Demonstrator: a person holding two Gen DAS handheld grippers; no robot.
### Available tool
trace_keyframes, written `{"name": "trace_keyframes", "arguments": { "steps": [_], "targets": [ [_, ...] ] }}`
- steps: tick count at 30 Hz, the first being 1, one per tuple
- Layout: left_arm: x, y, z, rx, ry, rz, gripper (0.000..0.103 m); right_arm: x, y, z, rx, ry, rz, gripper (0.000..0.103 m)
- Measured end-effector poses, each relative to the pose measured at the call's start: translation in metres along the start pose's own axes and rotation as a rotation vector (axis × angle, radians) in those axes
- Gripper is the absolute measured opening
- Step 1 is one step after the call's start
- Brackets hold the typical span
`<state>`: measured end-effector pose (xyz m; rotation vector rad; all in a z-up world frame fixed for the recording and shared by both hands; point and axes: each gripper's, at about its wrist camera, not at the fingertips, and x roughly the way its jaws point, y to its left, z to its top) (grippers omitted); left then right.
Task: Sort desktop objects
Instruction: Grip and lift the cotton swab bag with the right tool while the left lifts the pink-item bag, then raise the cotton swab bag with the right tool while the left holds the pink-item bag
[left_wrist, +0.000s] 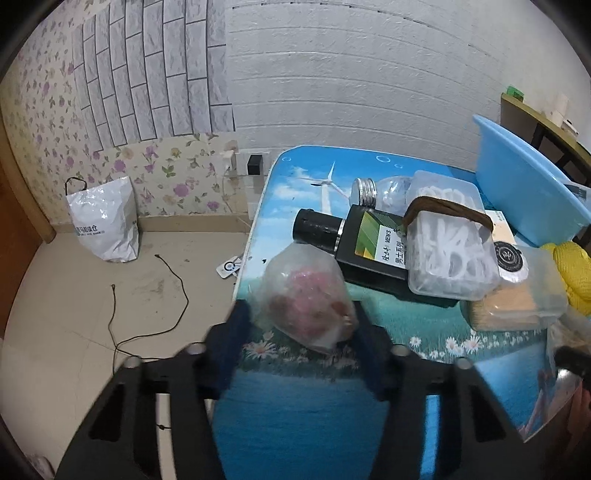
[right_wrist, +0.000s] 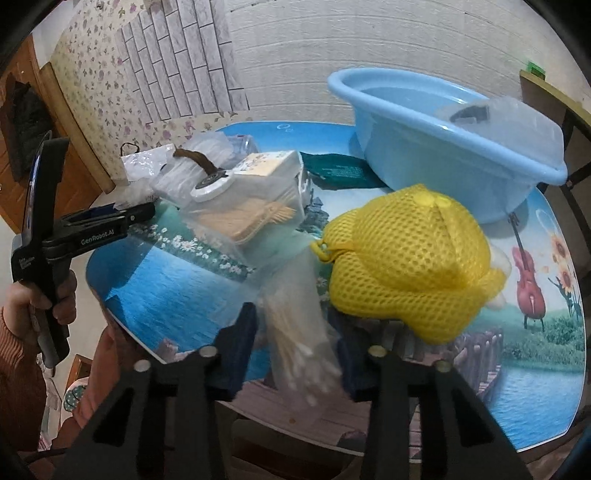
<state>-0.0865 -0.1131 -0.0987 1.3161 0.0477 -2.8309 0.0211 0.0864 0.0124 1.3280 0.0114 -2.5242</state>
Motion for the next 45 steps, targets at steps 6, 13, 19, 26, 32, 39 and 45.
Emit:
{"name": "trace_keyframes", "arguments": {
  "steps": [6, 13, 19, 26, 32, 39, 45],
  "targets": [
    [-0.012, -0.013, -0.007, 0.031, 0.000, -0.039, 0.030, -0.012, 0.002, 0.000, -0.012, -0.026, 0.030, 0.025],
    [-0.030, -0.017, -0.015, 0.022, -0.005, -0.045, 0.028, -0.028, -0.002, -0.001, 0.004, -0.065, 0.048, 0.023],
    [-0.043, -0.031, -0.025, 0.054, 0.011, -0.065, 0.028, -0.041, -0.006, 0.000, 0.019, -0.097, 0.065, 0.022],
    [-0.054, -0.058, -0.037, 0.089, 0.028, -0.101, 0.028, -0.066, -0.035, -0.004, 0.084, -0.155, 0.019, 0.022],
    [-0.055, -0.072, -0.041, 0.106, 0.045, -0.116, 0.028, -0.077, -0.071, -0.016, 0.156, -0.151, -0.038, 0.022],
    [-0.053, -0.080, -0.039, 0.103, 0.066, -0.103, 0.028, -0.078, -0.105, -0.028, 0.220, -0.112, -0.116, 0.022],
    [-0.049, -0.083, -0.040, 0.107, 0.076, -0.088, 0.030, -0.067, -0.116, -0.037, 0.246, -0.077, -0.127, 0.022]
  ]
}}
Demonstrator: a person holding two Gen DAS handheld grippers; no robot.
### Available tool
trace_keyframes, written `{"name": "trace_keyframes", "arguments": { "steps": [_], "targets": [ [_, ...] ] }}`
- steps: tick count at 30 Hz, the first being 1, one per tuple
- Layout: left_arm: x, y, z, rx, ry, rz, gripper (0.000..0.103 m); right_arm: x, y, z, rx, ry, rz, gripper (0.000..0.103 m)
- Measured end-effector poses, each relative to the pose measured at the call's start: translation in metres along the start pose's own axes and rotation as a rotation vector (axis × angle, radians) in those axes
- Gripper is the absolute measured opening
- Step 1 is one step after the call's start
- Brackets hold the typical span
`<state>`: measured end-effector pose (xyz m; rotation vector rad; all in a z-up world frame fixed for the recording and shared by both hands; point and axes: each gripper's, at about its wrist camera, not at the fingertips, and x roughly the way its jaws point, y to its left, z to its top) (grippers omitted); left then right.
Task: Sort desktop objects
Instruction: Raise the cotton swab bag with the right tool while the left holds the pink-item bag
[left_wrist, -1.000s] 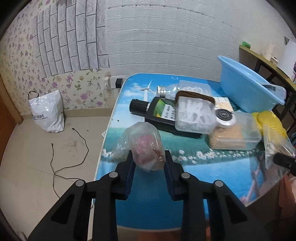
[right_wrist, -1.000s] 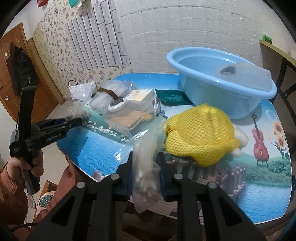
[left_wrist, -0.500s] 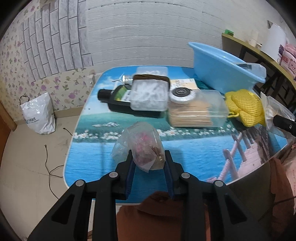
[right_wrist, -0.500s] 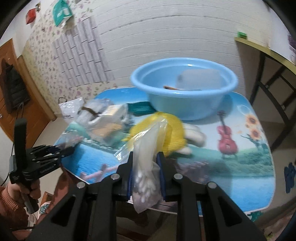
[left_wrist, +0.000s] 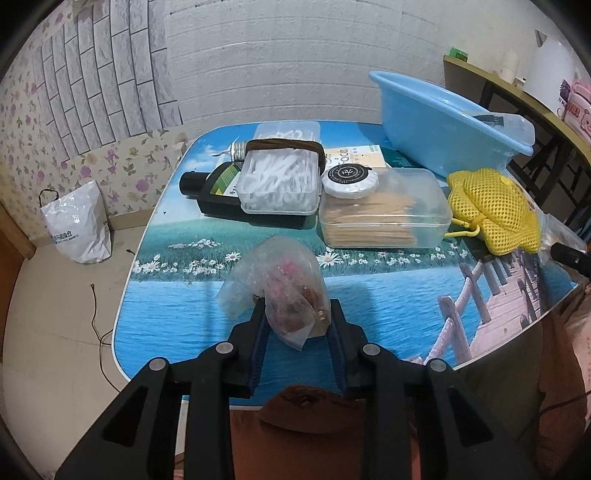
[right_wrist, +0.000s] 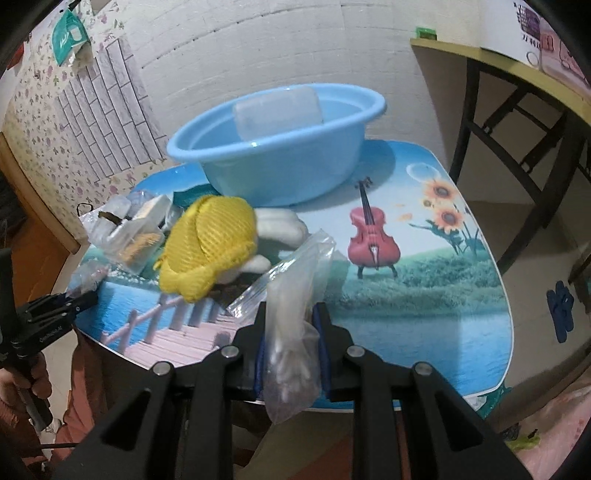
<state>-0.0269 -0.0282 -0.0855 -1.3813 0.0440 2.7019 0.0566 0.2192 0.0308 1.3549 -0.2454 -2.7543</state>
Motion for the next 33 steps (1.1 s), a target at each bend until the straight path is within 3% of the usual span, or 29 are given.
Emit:
{"name": "trace_keyframes", "arguments": {
  "steps": [10, 16, 19, 22, 23, 24, 25, 26, 28, 33],
  "targets": [
    [0.002, 0.000, 0.000, -0.008, -0.005, 0.001, 0.035, 0.012, 0.000, -0.007, -0.005, 0.029, -0.001, 0.028],
    [0.004, -0.002, 0.000, 0.002, -0.021, -0.001, 0.052, 0.020, 0.002, -0.005, -0.014, 0.041, -0.020, 0.045],
    [0.007, -0.004, 0.001, 0.000, -0.033, 0.005, 0.060, 0.025, 0.004, -0.005, -0.031, 0.037, -0.037, 0.046],
    [0.009, -0.004, 0.001, -0.005, -0.047, 0.008, 0.060, 0.026, 0.009, -0.004, -0.057, 0.030, -0.050, 0.044],
    [0.010, -0.003, 0.002, -0.007, -0.050, 0.008, 0.060, 0.026, 0.010, -0.004, -0.068, 0.031, -0.048, 0.036],
    [0.010, -0.003, 0.002, -0.009, -0.051, 0.008, 0.060, 0.025, 0.012, -0.005, -0.072, 0.031, -0.041, 0.035],
    [0.010, -0.002, 0.003, -0.013, -0.052, 0.006, 0.054, 0.024, 0.012, -0.005, -0.073, 0.029, -0.041, 0.034],
    [0.010, -0.002, 0.004, -0.017, -0.055, 0.014, 0.042, 0.023, 0.013, -0.005, -0.072, 0.027, -0.037, 0.032],
    [0.009, 0.001, 0.005, -0.023, -0.056, 0.020, 0.031, 0.022, 0.012, -0.005, -0.072, 0.025, -0.034, 0.030],
    [0.002, 0.003, 0.005, -0.024, -0.060, 0.018, 0.027, 0.014, 0.008, -0.001, -0.061, -0.001, -0.030, 0.027]
  ]
}}
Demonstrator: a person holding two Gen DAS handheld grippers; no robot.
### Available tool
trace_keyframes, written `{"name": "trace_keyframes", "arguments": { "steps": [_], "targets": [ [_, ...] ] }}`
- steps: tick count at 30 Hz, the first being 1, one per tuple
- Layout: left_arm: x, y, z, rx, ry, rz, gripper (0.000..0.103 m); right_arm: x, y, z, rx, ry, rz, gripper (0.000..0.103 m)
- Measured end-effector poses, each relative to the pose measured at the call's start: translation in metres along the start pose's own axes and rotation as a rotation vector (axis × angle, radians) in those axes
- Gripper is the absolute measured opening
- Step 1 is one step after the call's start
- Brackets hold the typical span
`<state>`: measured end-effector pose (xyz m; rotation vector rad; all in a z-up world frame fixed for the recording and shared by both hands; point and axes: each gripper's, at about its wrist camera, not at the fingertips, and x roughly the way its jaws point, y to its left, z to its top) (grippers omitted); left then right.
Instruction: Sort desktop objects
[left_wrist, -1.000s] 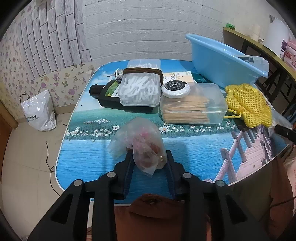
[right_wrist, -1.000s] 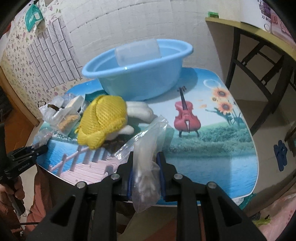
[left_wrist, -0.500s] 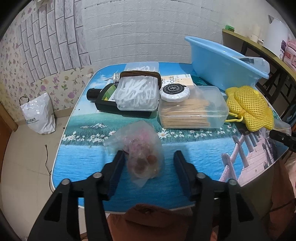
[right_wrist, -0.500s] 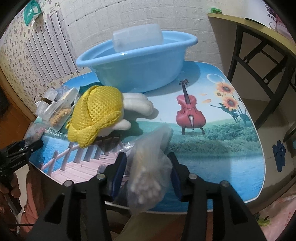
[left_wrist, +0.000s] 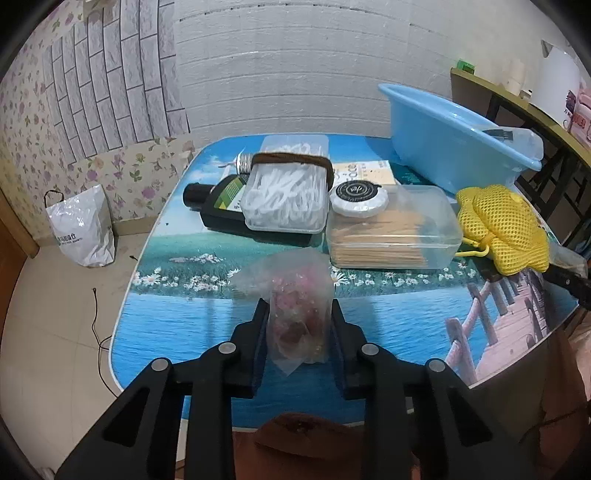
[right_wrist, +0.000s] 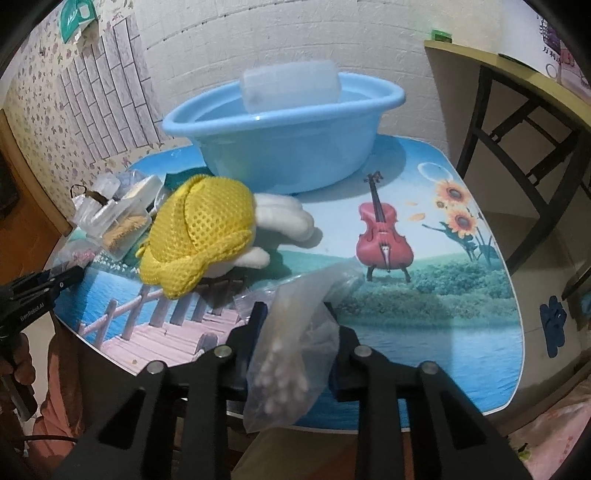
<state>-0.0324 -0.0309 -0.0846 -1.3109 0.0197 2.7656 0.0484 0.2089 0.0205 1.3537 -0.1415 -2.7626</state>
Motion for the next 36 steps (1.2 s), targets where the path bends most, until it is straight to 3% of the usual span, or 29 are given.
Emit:
{"name": "trace_keyframes", "arguments": {
  "steps": [10, 19, 31, 33, 34, 35, 36],
  "targets": [
    [-0.029, -0.005, 0.013, 0.003, -0.074, 0.004, 0.027, -0.031, 0.002, 0.016, 0.008, -0.099, 0.022, 0.026],
    [-0.060, -0.026, 0.029, 0.037, -0.157, -0.052, 0.026, -0.056, 0.001, 0.028, 0.013, -0.178, 0.031, 0.026],
    [-0.054, -0.035, 0.033, 0.054, -0.134, -0.059, 0.023, -0.048, -0.006, 0.025, 0.034, -0.158, 0.041, 0.026],
    [-0.051, -0.034, 0.032, 0.050, -0.119, -0.052, 0.026, -0.047, -0.006, 0.025, 0.037, -0.152, 0.043, 0.026],
    [-0.048, -0.033, 0.031, 0.044, -0.108, -0.044, 0.038, -0.046, -0.007, 0.024, 0.038, -0.149, 0.043, 0.026],
    [-0.044, -0.031, 0.030, 0.036, -0.094, -0.038, 0.056, -0.045, -0.007, 0.024, 0.039, -0.147, 0.043, 0.026],
    [-0.041, -0.030, 0.028, 0.031, -0.085, -0.034, 0.064, -0.045, -0.007, 0.024, 0.040, -0.146, 0.044, 0.026]
  ]
}}
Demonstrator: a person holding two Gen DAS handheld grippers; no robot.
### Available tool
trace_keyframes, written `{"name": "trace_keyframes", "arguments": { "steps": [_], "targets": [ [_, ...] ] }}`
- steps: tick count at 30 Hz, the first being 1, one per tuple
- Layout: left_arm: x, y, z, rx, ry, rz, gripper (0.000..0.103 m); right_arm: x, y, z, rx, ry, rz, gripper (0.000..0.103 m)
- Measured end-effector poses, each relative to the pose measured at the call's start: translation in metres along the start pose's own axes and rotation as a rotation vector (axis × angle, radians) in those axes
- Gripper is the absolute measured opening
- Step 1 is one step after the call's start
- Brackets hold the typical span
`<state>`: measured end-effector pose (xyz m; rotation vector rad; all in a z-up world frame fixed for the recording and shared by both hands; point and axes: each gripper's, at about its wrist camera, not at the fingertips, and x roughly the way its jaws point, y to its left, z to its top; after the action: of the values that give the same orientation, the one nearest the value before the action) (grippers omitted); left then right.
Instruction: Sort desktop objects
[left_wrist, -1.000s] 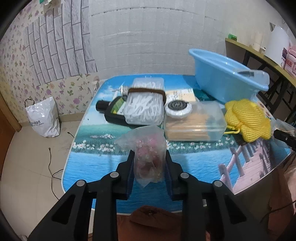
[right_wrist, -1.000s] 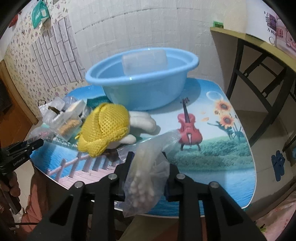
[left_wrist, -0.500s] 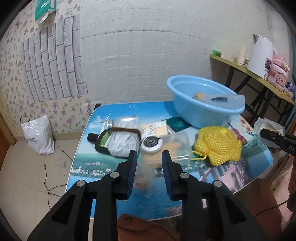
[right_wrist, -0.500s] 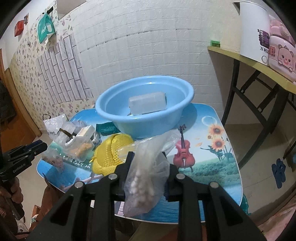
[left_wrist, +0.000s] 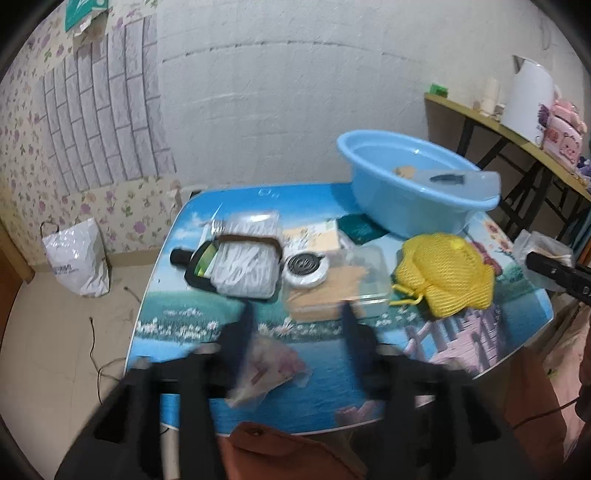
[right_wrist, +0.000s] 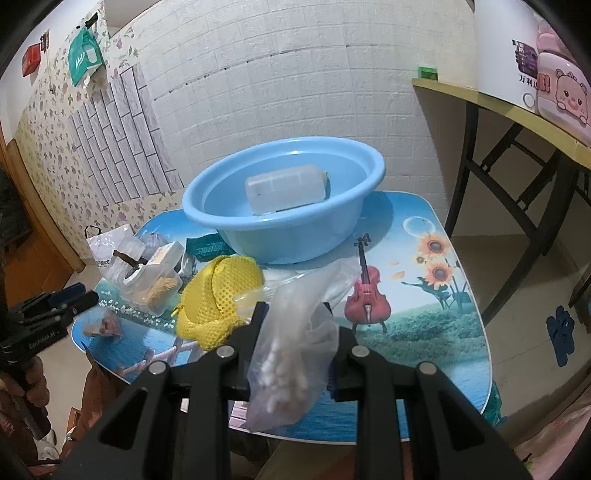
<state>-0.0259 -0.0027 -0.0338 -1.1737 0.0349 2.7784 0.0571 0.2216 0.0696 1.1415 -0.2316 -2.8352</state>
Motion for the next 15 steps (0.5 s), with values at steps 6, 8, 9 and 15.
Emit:
{"name": "trace_keyframes", "arguments": {
  "steps": [6, 8, 9, 15],
  "targets": [
    [0.017, 0.008, -0.016, -0.019, 0.069, 0.018, 0.079, 0.001, 0.000, -0.002, 0.003, 0.004, -0.002, 0.026],
    [0.022, 0.009, -0.022, -0.025, 0.089, 0.013, 0.085, 0.002, 0.000, -0.003, 0.002, 0.010, -0.001, 0.026],
    [0.025, 0.009, -0.024, -0.025, 0.096, 0.014, 0.086, 0.003, 0.001, -0.003, 0.000, 0.013, -0.001, 0.026],
    [0.035, 0.010, -0.032, -0.018, 0.110, 0.023, 0.087, 0.004, 0.003, -0.004, -0.005, 0.022, -0.004, 0.026]
  ]
}}
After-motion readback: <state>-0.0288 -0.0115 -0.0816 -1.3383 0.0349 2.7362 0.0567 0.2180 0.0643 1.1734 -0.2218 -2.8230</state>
